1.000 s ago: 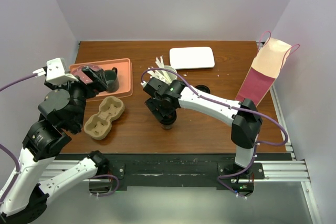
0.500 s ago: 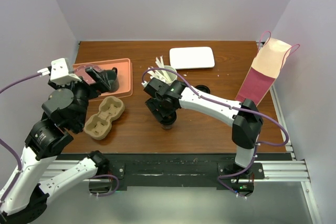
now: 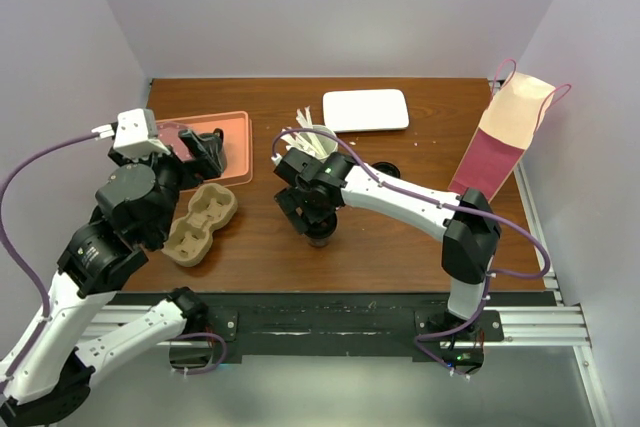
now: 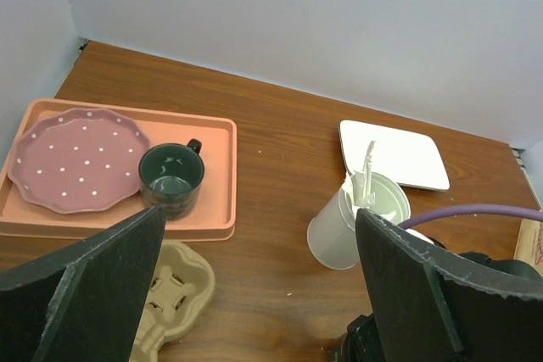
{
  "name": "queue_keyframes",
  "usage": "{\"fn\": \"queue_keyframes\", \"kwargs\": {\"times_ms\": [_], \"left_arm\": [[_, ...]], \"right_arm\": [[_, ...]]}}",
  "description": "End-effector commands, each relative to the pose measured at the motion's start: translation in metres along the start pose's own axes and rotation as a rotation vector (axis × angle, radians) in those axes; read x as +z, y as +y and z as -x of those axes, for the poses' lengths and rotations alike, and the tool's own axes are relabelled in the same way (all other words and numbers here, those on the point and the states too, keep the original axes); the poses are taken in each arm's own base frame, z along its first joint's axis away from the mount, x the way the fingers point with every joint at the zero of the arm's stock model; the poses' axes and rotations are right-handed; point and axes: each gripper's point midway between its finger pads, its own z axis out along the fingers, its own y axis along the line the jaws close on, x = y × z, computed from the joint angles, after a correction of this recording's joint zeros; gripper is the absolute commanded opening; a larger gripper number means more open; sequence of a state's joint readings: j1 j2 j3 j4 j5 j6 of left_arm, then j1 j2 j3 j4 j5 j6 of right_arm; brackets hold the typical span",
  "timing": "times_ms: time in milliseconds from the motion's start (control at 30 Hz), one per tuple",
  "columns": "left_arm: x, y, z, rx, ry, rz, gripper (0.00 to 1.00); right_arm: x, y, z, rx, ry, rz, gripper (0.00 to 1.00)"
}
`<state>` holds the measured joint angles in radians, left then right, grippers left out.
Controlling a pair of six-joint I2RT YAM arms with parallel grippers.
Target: Pack the takeout coffee
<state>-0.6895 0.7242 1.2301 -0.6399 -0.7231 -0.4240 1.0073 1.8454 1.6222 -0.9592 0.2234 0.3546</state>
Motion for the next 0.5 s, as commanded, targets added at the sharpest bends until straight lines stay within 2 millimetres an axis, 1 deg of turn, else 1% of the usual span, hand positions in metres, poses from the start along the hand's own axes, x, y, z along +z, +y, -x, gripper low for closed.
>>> {"fn": "queue_keyframes", "kwargs": {"times_ms": [0,100,167,267,300,367,400,433,467], "left_arm": [[0.008,-0.009,-0.02,0.029,0.07,-0.016,1.0],[0.011,-0.009,-0.029,0.026,0.096,-0.007,1.0],[0.012,-0.011,-0.033,0.015,0.112,-0.009,1.0],[0.012,-0.017,-0.038,0.01,0.141,-0.029,1.0],[0.013,-0.023,-0.042,0.02,0.167,-0.051,1.0],[0.012,-0.028,-0.049,0.049,0.215,-0.075,1.0],[0.013,-0.038,-0.056,0.063,0.254,-0.115,0.98],[0.012,-0.042,-0.059,0.073,0.27,-0.137,0.95],[0.012,-0.044,-0.064,0.064,0.288,-0.144,0.93]], "right_arm": [[-0.029,-0.002,0.026,0.04,-0.089,0.012,0.97],[-0.035,-0.002,0.03,0.044,-0.099,0.013,0.98],[-0.044,-0.001,0.036,0.048,-0.117,0.021,0.98],[-0.058,-0.002,0.046,0.06,-0.146,0.039,0.98],[-0.061,-0.003,0.047,0.067,-0.147,0.041,0.98],[-0.069,-0.011,0.05,0.117,-0.146,0.056,0.98],[-0.07,-0.016,0.05,0.141,-0.144,0.066,0.98],[-0.07,-0.027,0.055,0.185,-0.149,0.078,0.98],[-0.072,-0.033,0.057,0.212,-0.158,0.084,0.96]]}}
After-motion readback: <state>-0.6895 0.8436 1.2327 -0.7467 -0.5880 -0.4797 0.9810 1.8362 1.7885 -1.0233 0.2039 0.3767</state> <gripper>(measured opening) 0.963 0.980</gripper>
